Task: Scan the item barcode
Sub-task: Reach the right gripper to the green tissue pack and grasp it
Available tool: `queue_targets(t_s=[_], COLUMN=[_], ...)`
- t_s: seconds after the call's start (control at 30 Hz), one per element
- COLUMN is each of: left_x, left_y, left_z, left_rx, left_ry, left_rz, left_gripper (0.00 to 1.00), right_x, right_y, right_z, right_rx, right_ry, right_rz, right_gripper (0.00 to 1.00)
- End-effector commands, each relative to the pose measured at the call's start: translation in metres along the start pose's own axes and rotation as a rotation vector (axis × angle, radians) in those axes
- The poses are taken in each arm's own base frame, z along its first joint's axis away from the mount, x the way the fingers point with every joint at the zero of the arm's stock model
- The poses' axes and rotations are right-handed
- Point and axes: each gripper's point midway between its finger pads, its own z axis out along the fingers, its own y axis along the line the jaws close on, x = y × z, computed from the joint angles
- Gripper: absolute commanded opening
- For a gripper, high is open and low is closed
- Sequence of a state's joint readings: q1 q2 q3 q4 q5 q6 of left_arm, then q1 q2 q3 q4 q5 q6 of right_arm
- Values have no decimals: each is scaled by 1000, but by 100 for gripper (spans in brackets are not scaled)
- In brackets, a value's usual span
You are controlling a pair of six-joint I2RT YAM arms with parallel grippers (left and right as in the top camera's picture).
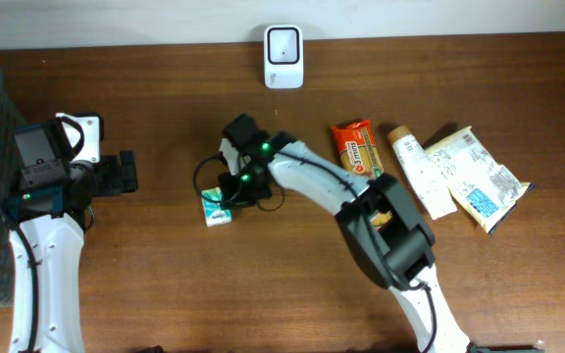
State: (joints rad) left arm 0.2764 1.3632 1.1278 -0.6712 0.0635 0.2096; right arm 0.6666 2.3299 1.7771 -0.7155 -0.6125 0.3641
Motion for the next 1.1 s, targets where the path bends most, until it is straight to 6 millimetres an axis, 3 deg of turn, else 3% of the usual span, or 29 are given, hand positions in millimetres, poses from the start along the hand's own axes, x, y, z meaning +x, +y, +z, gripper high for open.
queue_targets(t_s=[0.0, 0.2, 0.37, 0.5, 0.57, 0.67, 0.77, 0.9, 1.07], left_x=[-7, -7, -7, -7, -7, -7, -7, -7, -7], left_y=[1, 1, 1, 1, 1, 1, 1, 1, 1], left_z=[-4, -4, -4, -4, -4, -4, -4, -4, -4], left_rx=[3, 4, 4, 4, 4, 4, 4, 4, 4], left_ry=[-20, -20, -20, -20, -20, -20, -20, -20, -20], left_rz=[7, 8, 8, 8, 8, 8, 8, 8, 8], left_gripper=[99, 99, 99, 99, 99, 99, 99, 99, 99], right_x=[4, 21, 17, 2, 2, 5, -2, 7, 11], right_y=[-6, -44, -68, -101, -123, -126, -103, -114, -114], right_z=[-27, -54, -71, -112, -136, -159, -155, -134, -129], right_rx=[-242, -228, -6, 420, 766, 1154, 1333, 1378, 1354], right_ry=[53, 105, 107, 40, -12, -83, -157, -82, -36], right_rz=[-73, -95, -97, -48, -10, -36, -153, -185, -208], right_gripper=[4, 4, 4, 4, 4, 4, 4, 4, 4])
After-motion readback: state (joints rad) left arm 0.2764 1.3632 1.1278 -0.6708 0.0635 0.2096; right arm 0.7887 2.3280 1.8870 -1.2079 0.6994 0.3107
